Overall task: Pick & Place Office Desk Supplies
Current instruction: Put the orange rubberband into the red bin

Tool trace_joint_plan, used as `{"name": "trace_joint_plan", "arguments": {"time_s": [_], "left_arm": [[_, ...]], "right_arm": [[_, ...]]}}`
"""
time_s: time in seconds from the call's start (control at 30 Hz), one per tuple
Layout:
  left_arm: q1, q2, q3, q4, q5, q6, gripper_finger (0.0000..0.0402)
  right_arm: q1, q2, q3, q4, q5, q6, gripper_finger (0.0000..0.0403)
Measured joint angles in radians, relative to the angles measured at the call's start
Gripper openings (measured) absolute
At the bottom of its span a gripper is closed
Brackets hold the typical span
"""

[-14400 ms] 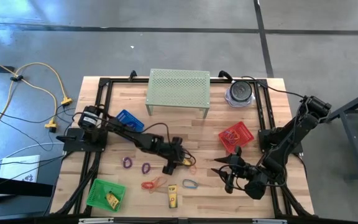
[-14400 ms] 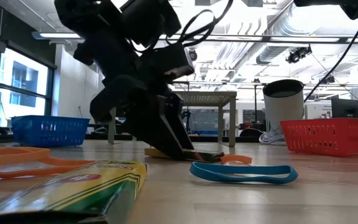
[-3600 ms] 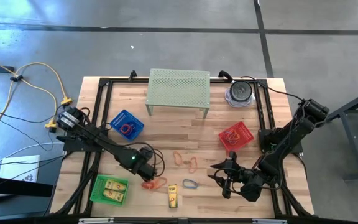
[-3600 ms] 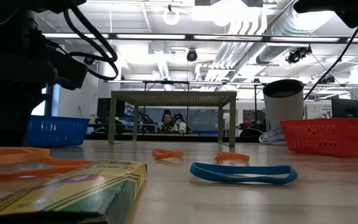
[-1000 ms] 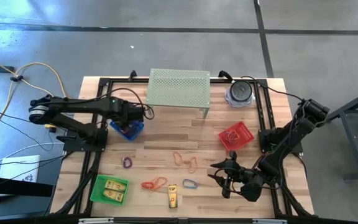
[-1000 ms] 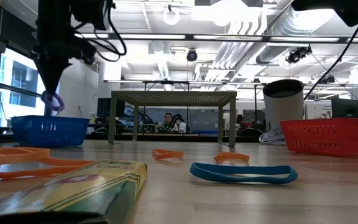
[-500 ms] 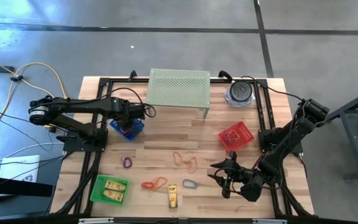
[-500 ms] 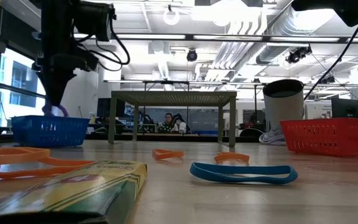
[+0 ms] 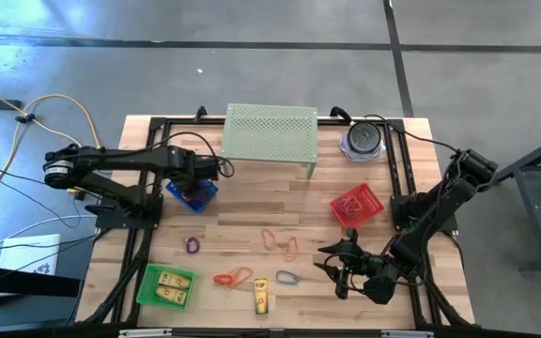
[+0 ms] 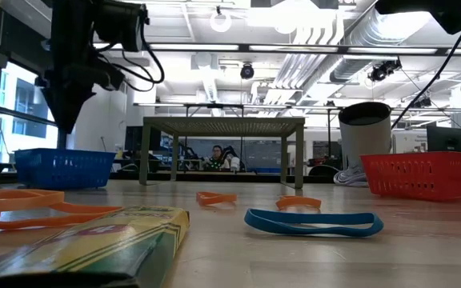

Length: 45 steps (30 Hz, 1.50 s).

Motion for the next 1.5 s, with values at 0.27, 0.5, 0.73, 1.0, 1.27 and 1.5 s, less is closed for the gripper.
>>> {"name": "trace_joint_plan", "arguments": {"time_s": [0.27, 0.5, 0.73, 1.0, 1.27, 1.5], "left_arm": [[-0.055, -0.017, 0.118, -0.081, 0.001, -0.035, 0.0084], [-0.262, -0.035, 0.161, 0.180, 0.001, 0.014, 0.0084], [-0.470, 0.012, 0.154, 0.429, -0.059, 0.092, 0.0084], [-0.558, 0.201, 0.153, 0.625, -0.237, 0.219, 0.0084], [-0.541, 0.418, 0.152, 0.866, -0.238, 0.419, 0.0084], [-0.521, 0.511, 0.151, 0.995, -0.236, 0.652, 0.0083]], "right_arm": [[0.000, 0.000, 0.000, -0.001, 0.000, 0.000, 0.0181], [0.000, 0.000, 0.000, -0.001, 0.000, 0.000, 0.0181], [0.000, 0.000, 0.000, -0.001, -0.004, 0.004, 0.0181], [0.000, 0.000, 0.000, -0.001, -0.019, 0.007, 0.0181], [0.000, 0.000, 0.000, -0.006, -0.019, 0.007, 0.0181], [0.000, 0.000, 0.000, -0.011, -0.019, 0.007, 0.0181]]}}
